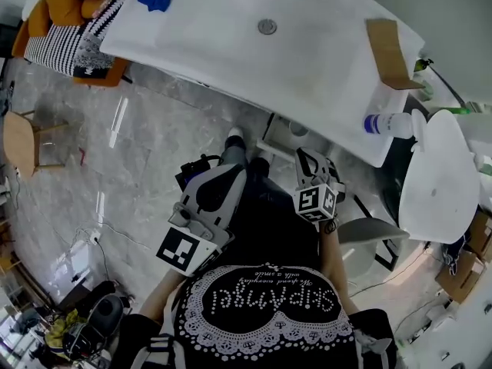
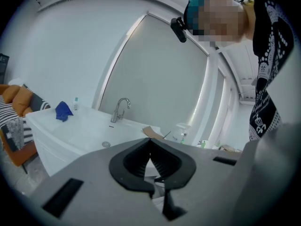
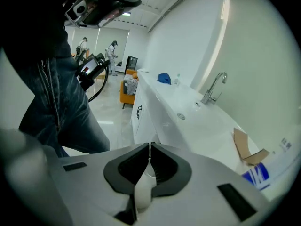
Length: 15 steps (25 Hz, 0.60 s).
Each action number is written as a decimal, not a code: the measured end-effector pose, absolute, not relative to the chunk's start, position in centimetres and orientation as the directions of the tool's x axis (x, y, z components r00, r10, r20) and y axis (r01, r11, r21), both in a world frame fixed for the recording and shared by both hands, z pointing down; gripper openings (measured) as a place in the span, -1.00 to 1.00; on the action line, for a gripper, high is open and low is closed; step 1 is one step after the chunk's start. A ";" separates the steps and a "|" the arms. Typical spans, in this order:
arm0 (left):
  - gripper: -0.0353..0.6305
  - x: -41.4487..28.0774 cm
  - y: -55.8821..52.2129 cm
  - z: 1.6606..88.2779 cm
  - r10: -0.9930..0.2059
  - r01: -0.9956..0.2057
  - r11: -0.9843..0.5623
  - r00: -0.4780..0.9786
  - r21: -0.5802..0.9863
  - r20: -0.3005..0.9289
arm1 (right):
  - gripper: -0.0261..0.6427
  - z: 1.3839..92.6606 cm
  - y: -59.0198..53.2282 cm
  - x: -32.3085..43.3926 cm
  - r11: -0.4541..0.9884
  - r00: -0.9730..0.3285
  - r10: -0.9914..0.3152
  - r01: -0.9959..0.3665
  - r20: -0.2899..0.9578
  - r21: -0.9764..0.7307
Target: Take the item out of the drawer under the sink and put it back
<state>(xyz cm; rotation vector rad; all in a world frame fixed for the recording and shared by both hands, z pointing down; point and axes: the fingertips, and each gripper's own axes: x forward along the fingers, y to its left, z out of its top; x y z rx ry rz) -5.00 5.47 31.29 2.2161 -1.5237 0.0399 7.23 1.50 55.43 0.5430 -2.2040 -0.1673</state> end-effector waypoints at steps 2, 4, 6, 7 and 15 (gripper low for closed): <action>-0.88 -4.6 5.3 31.0 -0.877 -0.883 -0.311 0.409 0.352 0.252 | -0.84 54.3 1.5 7.5 0.887 -0.556 -0.455 -0.352 0.695 0.299; -0.88 -4.2 5.3 30.9 -0.871 -0.872 -0.332 0.430 0.361 0.237 | -0.85 53.0 1.5 7.8 0.873 -0.559 -0.478 -0.390 0.678 0.294; -0.88 -3.8 5.1 30.8 -0.864 -0.860 -0.356 0.452 0.366 0.222 | -0.86 51.7 1.4 8.2 0.855 -0.559 -0.506 -0.426 0.657 0.297; -0.88 -3.7 5.0 30.8 -0.861 -0.854 -0.367 0.462 0.368 0.213 | -0.86 51.0 1.3 8.4 0.845 -0.559 -0.522 -0.443 0.645 0.300; -0.88 -4.6 3.9 30.3 -0.838 -0.811 -0.433 0.523 0.394 0.155 | -0.87 47.0 1.8 9.1 0.763 -0.524 -0.614 -0.585 0.590 0.275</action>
